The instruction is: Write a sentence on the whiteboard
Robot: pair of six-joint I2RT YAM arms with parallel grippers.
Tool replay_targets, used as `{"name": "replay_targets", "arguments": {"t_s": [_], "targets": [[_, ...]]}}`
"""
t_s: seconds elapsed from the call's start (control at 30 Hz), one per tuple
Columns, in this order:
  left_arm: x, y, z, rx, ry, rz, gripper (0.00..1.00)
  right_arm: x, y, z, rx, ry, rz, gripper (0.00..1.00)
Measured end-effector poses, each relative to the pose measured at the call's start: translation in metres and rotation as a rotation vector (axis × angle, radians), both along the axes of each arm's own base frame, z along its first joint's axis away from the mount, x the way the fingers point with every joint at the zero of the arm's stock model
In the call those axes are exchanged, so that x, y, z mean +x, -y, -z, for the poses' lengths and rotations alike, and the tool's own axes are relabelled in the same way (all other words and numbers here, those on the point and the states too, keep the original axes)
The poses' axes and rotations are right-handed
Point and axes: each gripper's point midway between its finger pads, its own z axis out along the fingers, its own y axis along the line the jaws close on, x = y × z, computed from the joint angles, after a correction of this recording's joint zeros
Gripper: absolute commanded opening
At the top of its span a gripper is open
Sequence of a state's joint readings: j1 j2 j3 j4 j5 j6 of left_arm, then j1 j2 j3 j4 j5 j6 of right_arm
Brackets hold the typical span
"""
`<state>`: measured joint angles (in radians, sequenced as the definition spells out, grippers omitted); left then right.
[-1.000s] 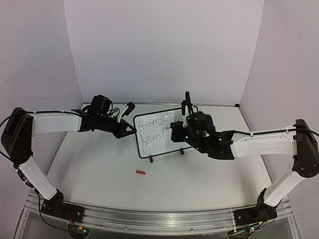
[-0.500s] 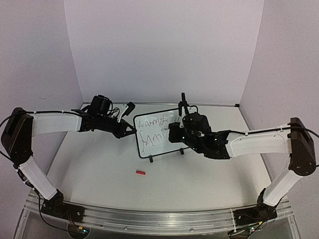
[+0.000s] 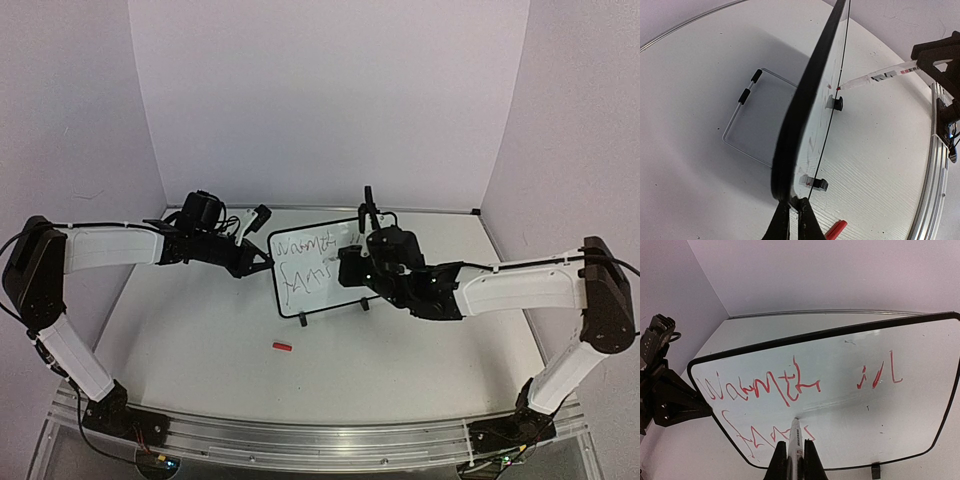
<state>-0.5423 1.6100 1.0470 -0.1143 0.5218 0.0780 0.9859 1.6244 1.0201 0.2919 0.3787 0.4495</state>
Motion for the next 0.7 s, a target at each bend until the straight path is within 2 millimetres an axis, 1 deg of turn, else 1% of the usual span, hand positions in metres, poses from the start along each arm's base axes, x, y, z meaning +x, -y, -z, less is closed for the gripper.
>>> {"name": "replay_targets", "arguments": {"t_s": [0.13,0.27,0.4,0.7], "targets": [[0.0,0.0,0.0,0.0,0.0,0.0,0.0,-0.007,0.013,-0.009,0.016,0.009,0.007,0.0],[0.0,0.0,0.0,0.0,0.0,0.0,0.0,-0.007,0.021,-0.022,0.032,0.034,0.031,0.0],[0.0,0.0,0.0,0.0,0.0,0.0,0.0,-0.006,0.023,-0.021,0.016,0.036,0.041,0.0],[0.0,0.0,0.0,0.0,0.0,0.0,0.0,0.001,0.02,-0.01,-0.023,0.032,0.043,0.0]]}}
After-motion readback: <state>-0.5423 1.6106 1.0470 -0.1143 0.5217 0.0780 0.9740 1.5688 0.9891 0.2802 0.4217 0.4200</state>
